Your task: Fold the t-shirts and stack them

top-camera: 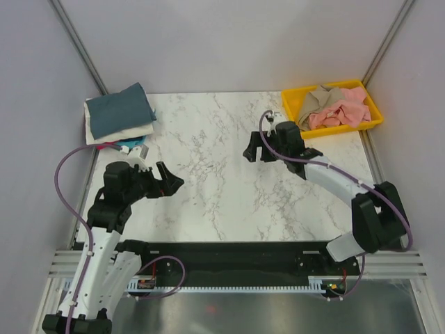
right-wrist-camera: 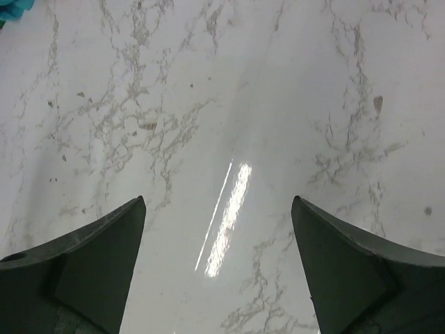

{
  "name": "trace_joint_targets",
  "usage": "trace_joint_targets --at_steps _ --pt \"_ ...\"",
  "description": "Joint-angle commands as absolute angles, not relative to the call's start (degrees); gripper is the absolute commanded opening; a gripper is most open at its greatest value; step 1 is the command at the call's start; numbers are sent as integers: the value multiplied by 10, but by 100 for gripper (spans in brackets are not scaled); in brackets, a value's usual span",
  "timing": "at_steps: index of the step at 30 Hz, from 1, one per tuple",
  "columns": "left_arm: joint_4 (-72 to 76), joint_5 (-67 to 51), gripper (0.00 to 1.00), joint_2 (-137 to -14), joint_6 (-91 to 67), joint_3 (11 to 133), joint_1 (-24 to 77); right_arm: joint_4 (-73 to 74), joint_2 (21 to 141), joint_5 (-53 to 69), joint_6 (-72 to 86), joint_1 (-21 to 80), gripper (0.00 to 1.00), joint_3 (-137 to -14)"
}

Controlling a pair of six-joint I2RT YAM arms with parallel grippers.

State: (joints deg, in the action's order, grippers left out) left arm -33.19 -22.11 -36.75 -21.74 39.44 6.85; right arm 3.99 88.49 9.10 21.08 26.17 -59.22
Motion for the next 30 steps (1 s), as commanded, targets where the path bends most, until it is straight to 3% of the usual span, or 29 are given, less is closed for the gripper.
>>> trace_joint_targets --at_steps 1,8,10,13,18,30 --pt "-328 -202 100 -352 -218 421 68 -27 819 82 245 270 94 -490" --pt "-276 -215 100 -365 -250 415 76 31 677 -83 201 266 96 -496" --pt "-256 -203 100 -364 -307 397 79 39 667 -119 192 259 98 -525" --pt "-234 -257 100 -353 -275 385 79 46 671 -160 190 228 98 -574" --pt "-216 -219 100 -276 -286 365 83 73 778 -2 286 66 98 -684" --pt "-244 -233 99 -303 -309 377 83 274 1185 -188 173 23 98 -1179"
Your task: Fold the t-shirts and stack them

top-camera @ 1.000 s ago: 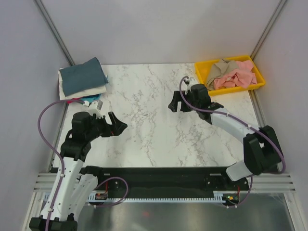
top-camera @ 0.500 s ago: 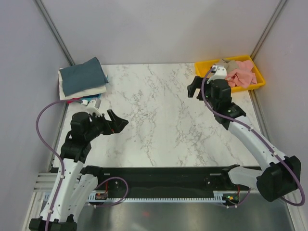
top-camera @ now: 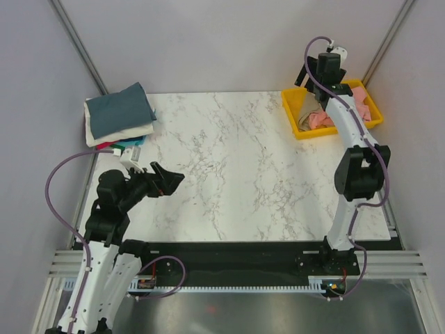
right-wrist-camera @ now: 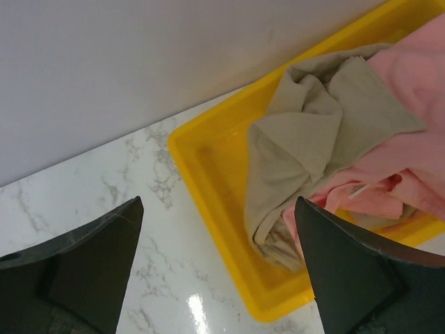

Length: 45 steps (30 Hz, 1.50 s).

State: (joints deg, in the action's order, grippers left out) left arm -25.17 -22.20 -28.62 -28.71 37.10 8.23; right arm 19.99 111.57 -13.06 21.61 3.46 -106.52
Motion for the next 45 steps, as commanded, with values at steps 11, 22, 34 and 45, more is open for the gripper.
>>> trace_joint_targets --at_steps 11,22,34,45 --pt "-243 -237 98 -337 -304 380 81 283 1404 -243 150 3 98 -1342" --pt "-243 -241 97 -341 -308 379 81 227 1356 -228 91 20 5 -1361" --pt "-243 -235 97 -321 -305 378 81 111 1027 -19 123 135 0 -1344" --pt "-261 -207 97 -305 -289 388 81 190 747 -90 280 117 98 -703"
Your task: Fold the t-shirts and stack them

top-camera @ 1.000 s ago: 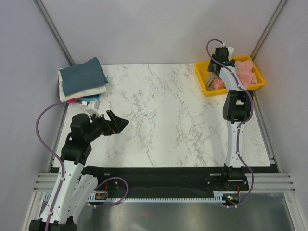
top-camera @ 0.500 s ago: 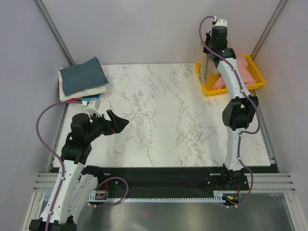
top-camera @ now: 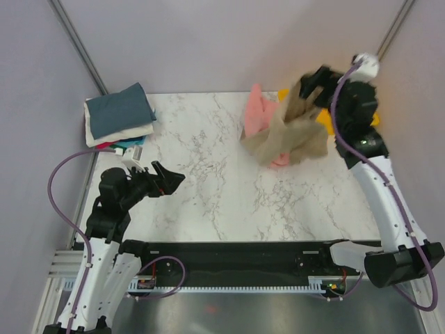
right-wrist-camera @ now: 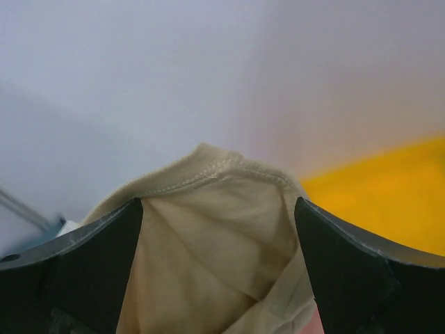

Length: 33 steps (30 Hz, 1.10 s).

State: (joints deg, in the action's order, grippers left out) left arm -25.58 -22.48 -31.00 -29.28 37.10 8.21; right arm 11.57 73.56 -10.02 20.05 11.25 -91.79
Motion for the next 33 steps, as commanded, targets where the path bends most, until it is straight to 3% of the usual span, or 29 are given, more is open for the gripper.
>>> trace_joint_targets --at_steps 1,2,5,11,18,29,33 --pt "-263 -207 97 -306 -288 388 81 183 724 -96 288 118 98 -654" --pt "-265 -208 97 -306 -287 390 81 176 685 -96 293 117 98 -583" --pt "-265 -211 97 -311 -287 390 81 194 643 -97 286 117 98 -524" --pt "-265 -219 97 -331 -293 392 80 215 603 -105 258 117 98 -502" --pt "-265 -226 96 -343 -292 393 80 178 754 -131 255 115 98 -556" --pt "-262 -238 96 -350 -293 392 80 156 1006 -154 220 65 98 -762" --pt "-260 -243 96 -353 -293 392 79 156 1047 -116 223 62 84 -788"
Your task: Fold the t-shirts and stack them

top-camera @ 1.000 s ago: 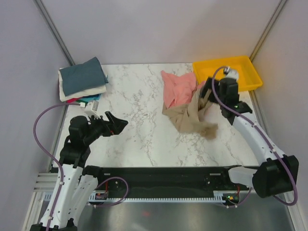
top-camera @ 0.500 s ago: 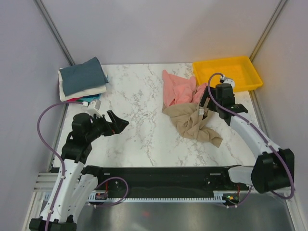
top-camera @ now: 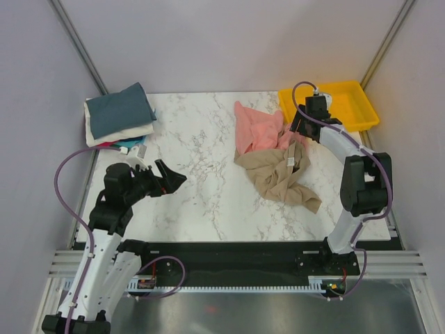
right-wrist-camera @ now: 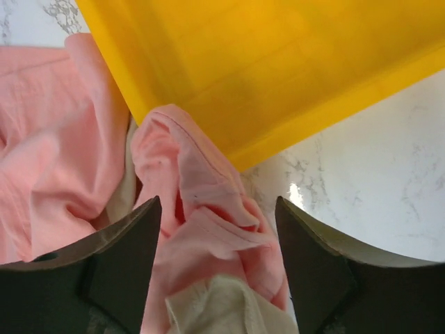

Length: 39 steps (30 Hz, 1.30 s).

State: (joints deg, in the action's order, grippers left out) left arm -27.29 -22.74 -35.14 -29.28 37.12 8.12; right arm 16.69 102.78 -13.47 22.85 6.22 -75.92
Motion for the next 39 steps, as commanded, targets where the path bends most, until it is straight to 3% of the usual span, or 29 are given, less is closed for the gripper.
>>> trace_joint_targets --at_steps 1,6,7,10,15,19,22,26,31,39 --pt "-260 -243 96 -354 -293 392 79 151 1051 -102 224 62 71 -790" --pt "-258 -245 96 -361 -294 391 77 144 1062 -50 231 62 42 -796" --pt "-258 -249 96 -363 -294 392 76 145 1059 -45 232 62 25 -800" --pt "-257 -251 96 -367 -294 392 75 147 1044 -29 229 62 1 -814" --pt "-258 -252 96 -364 -294 392 74 146 1007 16 214 62 0 -876" --pt "-257 -251 96 -364 -294 390 73 146 1004 19 219 58 0 -1044" --pt "-257 -251 96 -366 -295 390 73 134 1024 -32 216 48 0 -1217" --pt "-255 -254 96 -370 -295 390 73 -33 1024 -103 183 48 0 -1290" --pt "-254 -250 96 -366 -295 388 72 -48 1097 -127 128 37 0 -1417" --pt "-255 -252 96 -370 -295 388 73 -80 1067 -163 74 24 0 -1183"
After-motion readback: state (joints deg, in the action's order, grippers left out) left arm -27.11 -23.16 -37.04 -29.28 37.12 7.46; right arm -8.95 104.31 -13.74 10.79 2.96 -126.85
